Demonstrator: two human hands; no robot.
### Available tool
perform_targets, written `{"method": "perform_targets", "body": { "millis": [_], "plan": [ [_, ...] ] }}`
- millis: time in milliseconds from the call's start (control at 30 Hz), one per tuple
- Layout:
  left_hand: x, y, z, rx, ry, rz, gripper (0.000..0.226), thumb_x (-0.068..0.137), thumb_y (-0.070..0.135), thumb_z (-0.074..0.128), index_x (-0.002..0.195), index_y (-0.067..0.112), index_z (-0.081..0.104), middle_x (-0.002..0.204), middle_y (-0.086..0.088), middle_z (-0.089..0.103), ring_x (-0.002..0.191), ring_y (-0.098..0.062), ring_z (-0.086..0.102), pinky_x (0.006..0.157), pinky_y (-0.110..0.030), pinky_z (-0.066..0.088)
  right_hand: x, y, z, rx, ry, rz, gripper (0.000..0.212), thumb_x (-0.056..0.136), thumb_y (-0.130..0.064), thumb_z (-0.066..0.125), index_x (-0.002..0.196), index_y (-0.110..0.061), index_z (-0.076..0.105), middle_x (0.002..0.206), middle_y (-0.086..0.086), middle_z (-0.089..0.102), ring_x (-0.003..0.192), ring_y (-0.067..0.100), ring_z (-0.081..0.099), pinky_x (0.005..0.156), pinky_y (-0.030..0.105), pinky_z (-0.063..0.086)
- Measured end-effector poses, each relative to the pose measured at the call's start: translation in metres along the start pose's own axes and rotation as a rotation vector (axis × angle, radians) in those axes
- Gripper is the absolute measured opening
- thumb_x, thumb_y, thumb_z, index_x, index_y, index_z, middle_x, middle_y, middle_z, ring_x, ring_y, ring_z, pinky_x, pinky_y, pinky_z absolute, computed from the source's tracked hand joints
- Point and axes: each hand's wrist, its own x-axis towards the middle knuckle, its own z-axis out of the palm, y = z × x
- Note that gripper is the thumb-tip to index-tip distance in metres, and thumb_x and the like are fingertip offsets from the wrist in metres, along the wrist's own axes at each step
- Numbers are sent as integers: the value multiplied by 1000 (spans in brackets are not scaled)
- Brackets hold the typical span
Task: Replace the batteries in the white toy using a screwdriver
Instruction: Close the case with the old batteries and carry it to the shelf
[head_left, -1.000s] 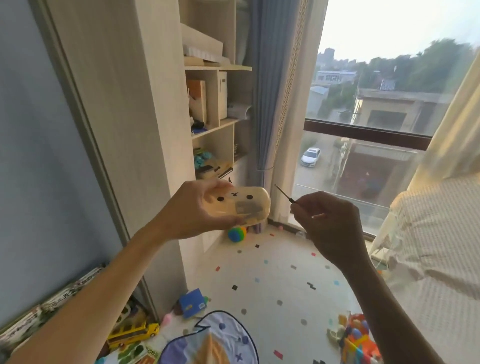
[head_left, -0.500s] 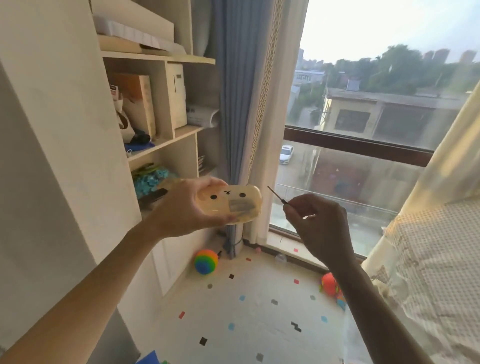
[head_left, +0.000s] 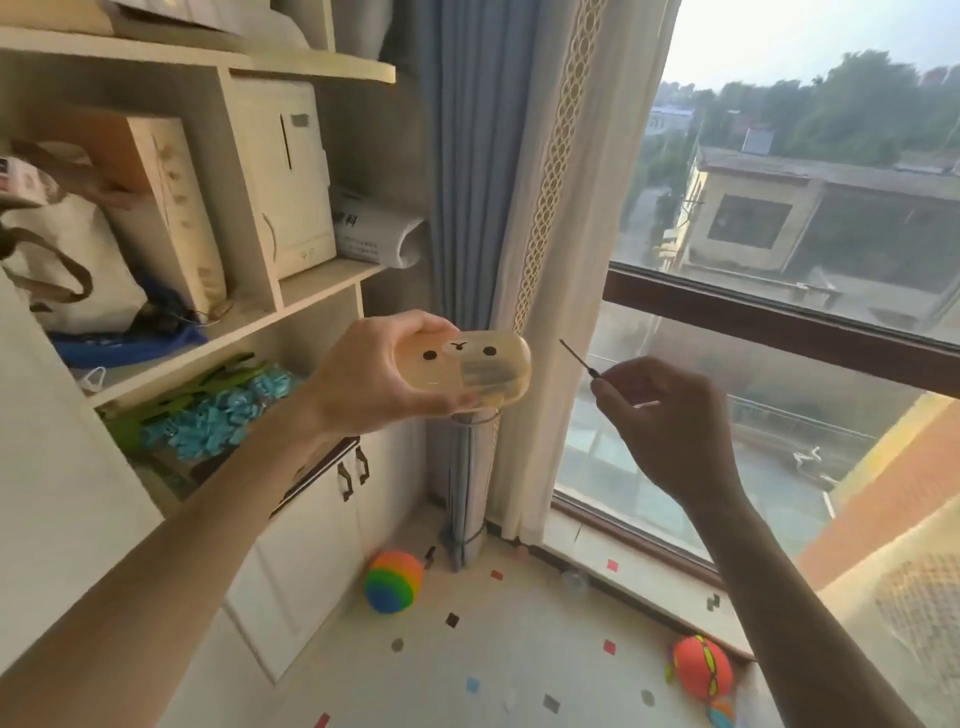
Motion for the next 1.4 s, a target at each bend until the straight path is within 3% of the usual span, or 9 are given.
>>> {"method": "perform_targets", "body": {
  "millis": [67,167,300,400,500,767,1067,1200,1400],
  "plan": [
    [32,-20,8,27,36,-45,79,65,66,85,130,27,63,110,23,67,103,9,61,78,-10,53,49,24,18,24,-44,-43,13,88,-15,85,84,-26,79,75,-19,74,68,-1,74,69,9,54],
    [73,-45,12,74,117,-150,73,65,66,85,127,34,63,111,20,69,101,6,62,76,-15,55,127,50,48,90,-126,-119,13,88,-15,85,87,-28,80,75,-20,73,72,-2,75,67,2,53],
    [115,-69,0,173,263,-281,82,60,74,82,129,33,63,112,23,65,99,10,59,73,-15,50,220,66,98,121,-281,-245,4,91,-15,83,94,-16,84,77,-11,75,70,1,74,68,3,56],
    [139,-96,-13,258,338,-379,85,61,78,76,132,34,61,118,18,64,105,4,58,83,-27,52,280,73,150,177,-378,-334,8,92,-14,82,98,-10,83,79,-1,77,73,10,76,68,14,62],
    [155,-128,-29,341,389,-493,86,60,81,75,132,36,59,125,16,62,112,-6,59,94,-39,54,326,70,210,204,-423,-429,8,93,-15,82,99,-10,83,79,-4,77,71,6,75,70,6,59],
    [203,-211,-70,411,442,-688,77,73,56,85,139,29,58,132,12,64,119,-9,60,102,-36,52,411,44,353,273,-612,-565,9,96,-16,78,99,-10,85,89,1,82,76,15,76,84,40,67],
    [259,-272,-91,552,361,-963,80,73,65,81,139,24,60,130,6,59,115,-13,60,102,-38,52,474,24,484,159,-826,-655,13,96,-24,74,93,-20,86,87,3,82,81,23,73,82,41,62],
    [265,-294,-93,631,212,-1091,65,81,60,77,130,19,64,124,-2,60,113,-19,58,99,-43,51,470,17,519,-86,-741,-812,16,99,-31,70,91,-23,81,88,2,77,86,24,68,92,44,53],
    [254,-329,-86,619,109,-1153,84,74,78,61,142,30,54,131,7,49,116,-16,57,100,-42,52,441,10,540,-331,-712,-927,13,99,-20,65,99,-19,78,104,8,79,111,29,62,105,50,35]
  ]
}}
